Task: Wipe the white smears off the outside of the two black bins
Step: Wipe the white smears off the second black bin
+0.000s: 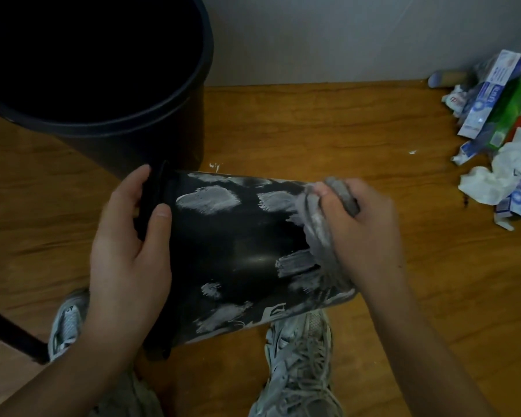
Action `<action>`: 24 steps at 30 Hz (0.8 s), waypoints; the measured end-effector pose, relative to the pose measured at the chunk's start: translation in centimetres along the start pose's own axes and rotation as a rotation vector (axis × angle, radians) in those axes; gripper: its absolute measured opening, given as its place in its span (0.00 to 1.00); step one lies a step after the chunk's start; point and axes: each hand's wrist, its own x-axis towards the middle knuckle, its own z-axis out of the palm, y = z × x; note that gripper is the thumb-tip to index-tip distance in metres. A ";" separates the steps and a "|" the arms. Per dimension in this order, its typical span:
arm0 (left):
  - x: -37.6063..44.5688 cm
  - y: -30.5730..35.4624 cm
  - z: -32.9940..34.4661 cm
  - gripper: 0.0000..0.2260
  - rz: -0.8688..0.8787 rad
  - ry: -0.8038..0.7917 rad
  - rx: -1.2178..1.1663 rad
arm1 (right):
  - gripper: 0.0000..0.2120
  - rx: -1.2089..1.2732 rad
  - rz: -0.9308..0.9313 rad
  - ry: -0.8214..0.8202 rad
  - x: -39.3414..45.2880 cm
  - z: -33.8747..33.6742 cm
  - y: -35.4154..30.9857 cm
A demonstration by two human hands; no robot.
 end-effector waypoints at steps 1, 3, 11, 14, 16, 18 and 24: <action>-0.2 0.2 -0.1 0.20 0.034 0.043 0.061 | 0.15 0.082 0.018 -0.004 0.1 -0.3 -0.9; -0.7 0.8 -0.6 0.22 0.210 0.104 0.209 | 0.14 0.209 0.044 -0.065 0.3 -0.7 -2.8; -0.6 5.4 -0.1 0.18 0.956 -0.363 0.430 | 0.11 0.449 0.200 -0.393 1.3 -0.5 -6.4; -0.3 5.4 0.3 0.17 0.940 -0.438 0.539 | 0.11 0.516 0.239 -0.495 1.3 -1.0 -6.4; 0.0 5.2 0.3 0.18 0.921 -0.432 0.562 | 0.12 0.584 0.274 -0.540 1.3 -1.4 -6.3; 0.2 5.1 0.2 0.18 0.906 -0.393 0.548 | 0.13 0.650 0.280 -0.599 1.0 -1.9 -6.1; 0.9 5.4 -0.1 0.13 0.757 -0.174 0.380 | 0.28 0.814 0.247 -0.538 -1.6 -2.4 -5.5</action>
